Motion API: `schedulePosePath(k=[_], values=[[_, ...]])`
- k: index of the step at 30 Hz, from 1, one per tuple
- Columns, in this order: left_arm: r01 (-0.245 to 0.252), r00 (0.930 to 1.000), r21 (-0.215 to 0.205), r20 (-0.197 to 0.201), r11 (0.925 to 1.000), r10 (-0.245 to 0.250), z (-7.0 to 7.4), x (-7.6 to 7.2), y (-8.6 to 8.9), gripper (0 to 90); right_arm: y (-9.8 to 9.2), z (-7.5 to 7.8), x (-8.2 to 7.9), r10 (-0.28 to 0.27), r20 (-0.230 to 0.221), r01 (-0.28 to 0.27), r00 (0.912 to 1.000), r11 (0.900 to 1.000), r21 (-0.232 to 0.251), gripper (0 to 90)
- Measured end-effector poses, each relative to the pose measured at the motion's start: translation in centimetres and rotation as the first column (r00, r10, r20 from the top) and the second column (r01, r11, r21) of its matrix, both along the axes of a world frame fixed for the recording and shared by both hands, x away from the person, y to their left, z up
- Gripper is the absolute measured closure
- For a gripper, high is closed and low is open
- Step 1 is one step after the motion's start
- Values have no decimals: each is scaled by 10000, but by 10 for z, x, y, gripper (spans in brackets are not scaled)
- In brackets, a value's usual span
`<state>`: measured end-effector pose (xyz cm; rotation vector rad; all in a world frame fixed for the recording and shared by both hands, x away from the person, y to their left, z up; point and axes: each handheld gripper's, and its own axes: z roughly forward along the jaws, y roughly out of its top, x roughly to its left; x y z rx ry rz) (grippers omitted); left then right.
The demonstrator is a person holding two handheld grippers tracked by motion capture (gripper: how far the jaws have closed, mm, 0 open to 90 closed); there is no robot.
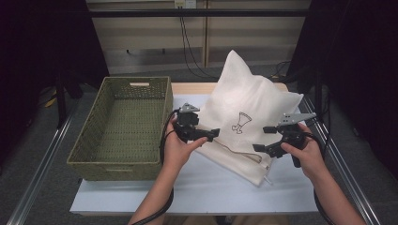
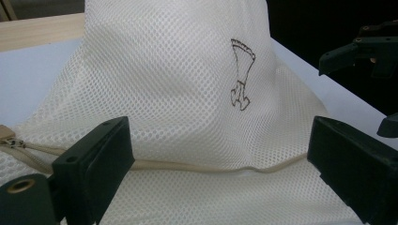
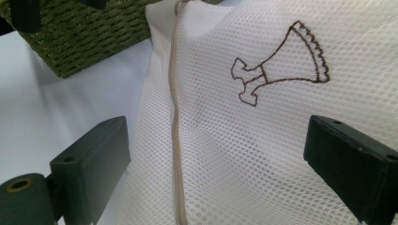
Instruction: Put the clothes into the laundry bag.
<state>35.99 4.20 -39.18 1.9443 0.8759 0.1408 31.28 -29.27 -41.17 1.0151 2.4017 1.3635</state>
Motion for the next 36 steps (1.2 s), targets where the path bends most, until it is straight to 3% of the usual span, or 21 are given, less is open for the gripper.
schedulePosePath(k=[12, 19, 27, 36], values=[[431, 9990, -278, -117, 9987, -434, 14, -2, 8, 37, -11, 6, -7, -175, 131, 173, 9998, 9997, 165, 70], [379, 9992, -459, -92, 9982, -384, 20, -3, 16, 37, -18, 5, -9, -296, 98, 294, 9995, 9994, 189, 71], [260, 9997, -271, 55, 9993, -259, 26, -4, 27, 39, -23, 5, -10, -388, 93, 386, 9992, 9990, 238, 72], [38, 9999, -350, 141, 9994, -33, 28, -7, 43, 40, -27, 10, -12, -444, 311, 433, 9985, 9985, 348, 74]])
